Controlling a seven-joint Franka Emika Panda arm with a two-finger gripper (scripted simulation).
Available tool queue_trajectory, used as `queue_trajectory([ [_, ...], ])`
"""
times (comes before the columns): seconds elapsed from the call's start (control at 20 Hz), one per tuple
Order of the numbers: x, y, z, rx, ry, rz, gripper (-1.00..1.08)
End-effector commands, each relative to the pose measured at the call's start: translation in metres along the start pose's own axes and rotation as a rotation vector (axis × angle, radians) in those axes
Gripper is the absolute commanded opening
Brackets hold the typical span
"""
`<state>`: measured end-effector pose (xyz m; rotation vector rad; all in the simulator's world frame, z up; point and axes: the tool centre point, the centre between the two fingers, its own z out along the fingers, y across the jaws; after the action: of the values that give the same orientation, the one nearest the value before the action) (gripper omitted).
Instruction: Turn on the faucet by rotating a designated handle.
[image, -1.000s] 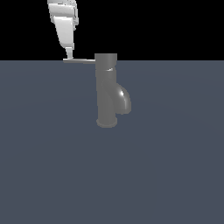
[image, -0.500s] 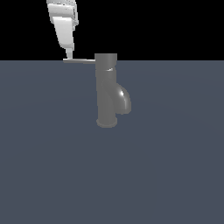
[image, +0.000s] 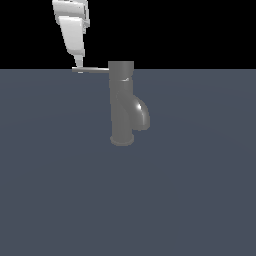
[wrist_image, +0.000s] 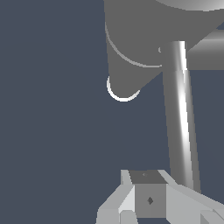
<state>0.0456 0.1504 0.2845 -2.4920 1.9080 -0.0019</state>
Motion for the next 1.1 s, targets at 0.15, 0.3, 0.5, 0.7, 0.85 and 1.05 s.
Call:
queue_trajectory([
  [0.15,0.002,0.016,0.0,-0.004,0.001,0.002,-1.0],
  [0.3,0.003,0.023,0.0,-0.004,0.001,0.002,-1.0],
  [0.5,0.003,0.033,0.0,-0.003,0.0,0.002,-1.0],
  [0.7,0.004,0.044,0.0,-0.003,0.0,0.002,-1.0],
  [0.85,0.005,0.051,0.0,-0.003,0.0,0.002,-1.0],
  [1.05,0.005,0.062,0.0,-0.003,0.001,0.003,-1.0],
])
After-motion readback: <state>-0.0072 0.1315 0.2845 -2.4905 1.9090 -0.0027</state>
